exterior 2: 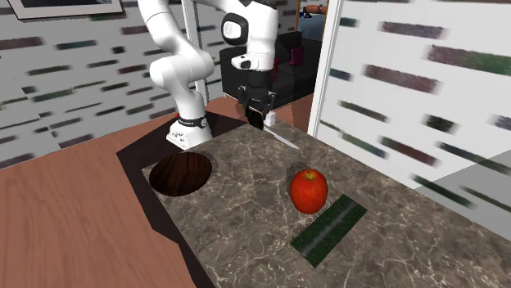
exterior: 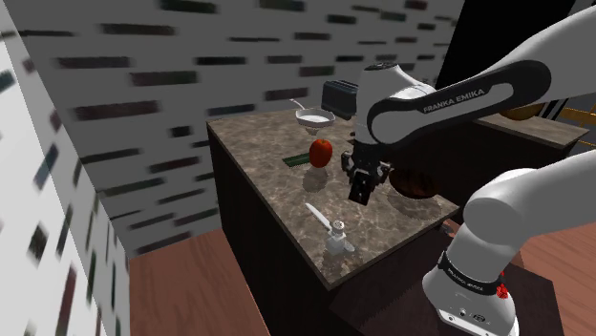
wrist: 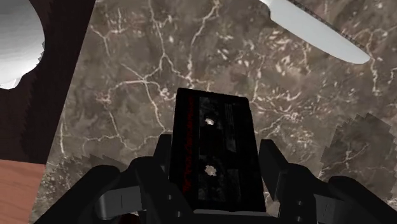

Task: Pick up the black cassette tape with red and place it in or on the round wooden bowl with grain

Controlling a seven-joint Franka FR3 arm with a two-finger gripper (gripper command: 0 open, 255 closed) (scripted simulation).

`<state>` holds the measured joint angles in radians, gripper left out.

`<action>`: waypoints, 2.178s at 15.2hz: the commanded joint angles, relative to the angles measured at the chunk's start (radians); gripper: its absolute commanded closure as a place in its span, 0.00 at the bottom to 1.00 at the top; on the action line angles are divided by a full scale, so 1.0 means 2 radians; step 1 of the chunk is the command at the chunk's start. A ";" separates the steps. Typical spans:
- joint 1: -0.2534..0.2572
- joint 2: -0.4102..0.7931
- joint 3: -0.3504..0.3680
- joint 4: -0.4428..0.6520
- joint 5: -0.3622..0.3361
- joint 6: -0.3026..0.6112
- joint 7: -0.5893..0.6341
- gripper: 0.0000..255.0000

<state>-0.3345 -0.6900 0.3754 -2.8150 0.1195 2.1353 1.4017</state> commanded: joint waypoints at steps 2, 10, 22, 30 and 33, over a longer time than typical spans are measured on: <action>-0.024 -0.019 -0.037 -0.015 -0.023 -0.001 -0.044 1.00; -0.102 -0.036 -0.133 -0.037 -0.094 0.014 -0.158 1.00; -0.208 0.052 -0.265 0.018 -0.185 0.067 -0.312 1.00; -0.213 0.095 -0.269 -0.011 -0.197 0.139 -0.302 1.00; -0.216 0.115 -0.270 -0.019 -0.202 0.167 -0.298 1.00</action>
<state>-0.7643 -0.4743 -0.1649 -2.8453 -0.2802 2.4466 0.8024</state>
